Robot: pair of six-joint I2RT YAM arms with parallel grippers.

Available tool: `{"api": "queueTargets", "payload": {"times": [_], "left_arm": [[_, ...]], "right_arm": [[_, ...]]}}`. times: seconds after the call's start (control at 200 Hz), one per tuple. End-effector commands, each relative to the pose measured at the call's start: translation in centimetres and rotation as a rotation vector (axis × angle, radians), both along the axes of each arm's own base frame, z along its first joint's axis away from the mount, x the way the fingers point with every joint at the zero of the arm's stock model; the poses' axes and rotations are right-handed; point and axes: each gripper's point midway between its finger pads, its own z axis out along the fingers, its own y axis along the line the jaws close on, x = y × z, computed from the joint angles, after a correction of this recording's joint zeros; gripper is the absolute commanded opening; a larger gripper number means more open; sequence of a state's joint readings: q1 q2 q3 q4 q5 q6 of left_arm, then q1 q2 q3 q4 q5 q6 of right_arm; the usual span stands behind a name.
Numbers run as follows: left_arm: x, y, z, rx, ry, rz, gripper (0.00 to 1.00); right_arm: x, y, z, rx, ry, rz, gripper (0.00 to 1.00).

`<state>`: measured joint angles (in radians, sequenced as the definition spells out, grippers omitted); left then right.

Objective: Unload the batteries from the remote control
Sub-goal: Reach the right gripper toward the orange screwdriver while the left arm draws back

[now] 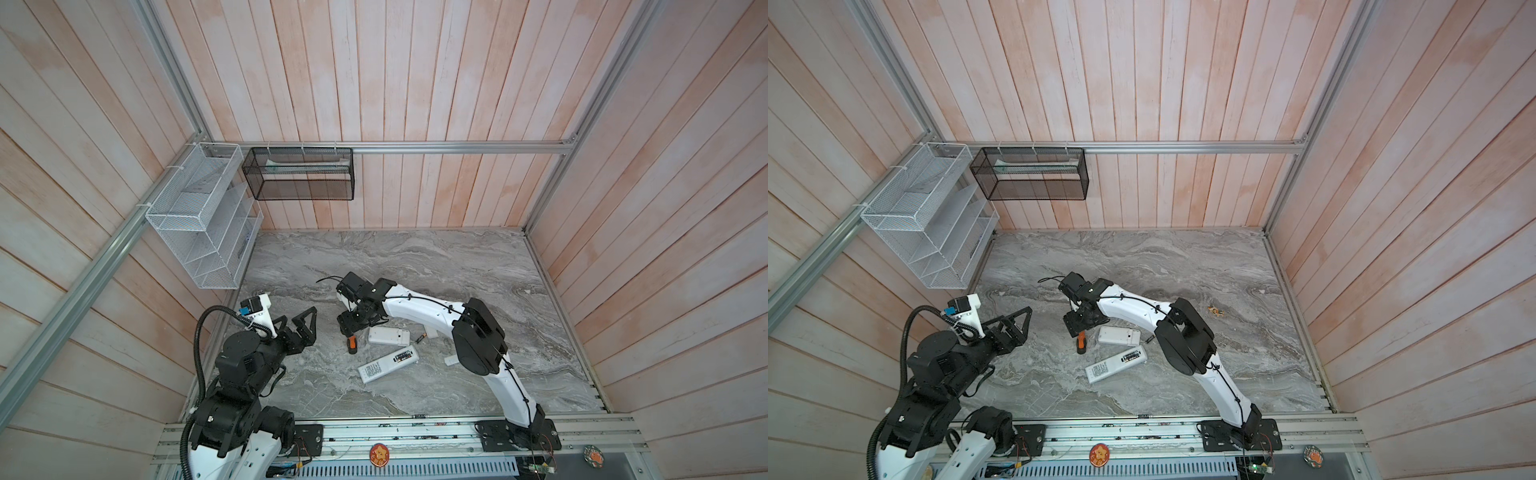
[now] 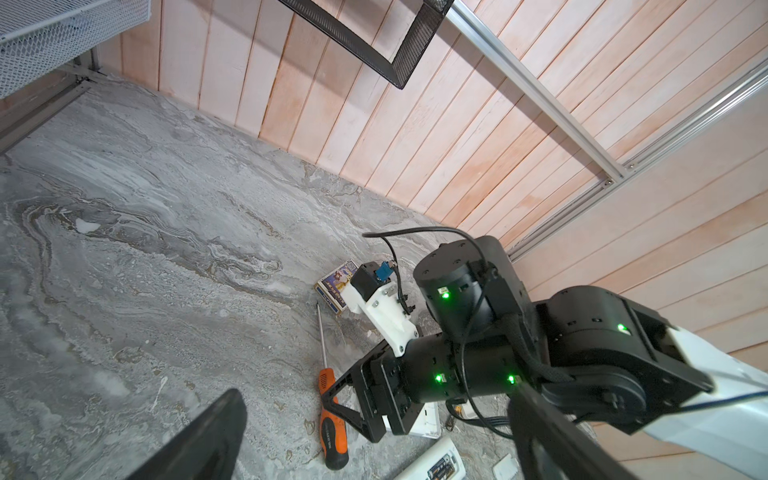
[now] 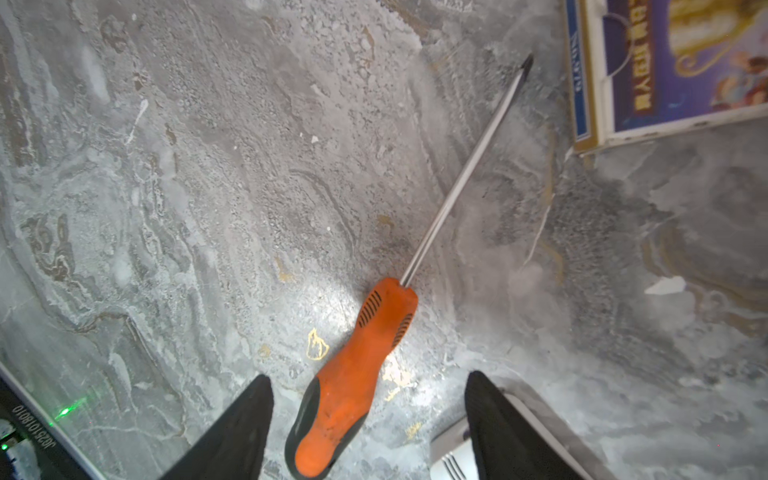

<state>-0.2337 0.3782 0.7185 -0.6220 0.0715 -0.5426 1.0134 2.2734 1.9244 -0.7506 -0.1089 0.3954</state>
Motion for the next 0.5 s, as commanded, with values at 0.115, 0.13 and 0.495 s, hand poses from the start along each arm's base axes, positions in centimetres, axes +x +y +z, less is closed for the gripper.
{"api": "queueTargets", "payload": {"times": [0.115,0.13,0.495], "left_arm": [[0.0,-0.1,-0.5,0.022,0.001,-0.014,1.0],[0.0,-0.1,-0.4,0.022,-0.001,-0.015,1.0],[-0.3,-0.5,-0.1,0.019,-0.02,-0.04,1.0]], "right_arm": [[-0.7,-0.3,-2.1,-0.077,0.029,-0.039,0.68],[-0.7,-0.3,-2.2,-0.079,0.031,-0.039,0.67],[-1.4,-0.4,-4.0,-0.115,0.055,-0.058,0.48]]}}
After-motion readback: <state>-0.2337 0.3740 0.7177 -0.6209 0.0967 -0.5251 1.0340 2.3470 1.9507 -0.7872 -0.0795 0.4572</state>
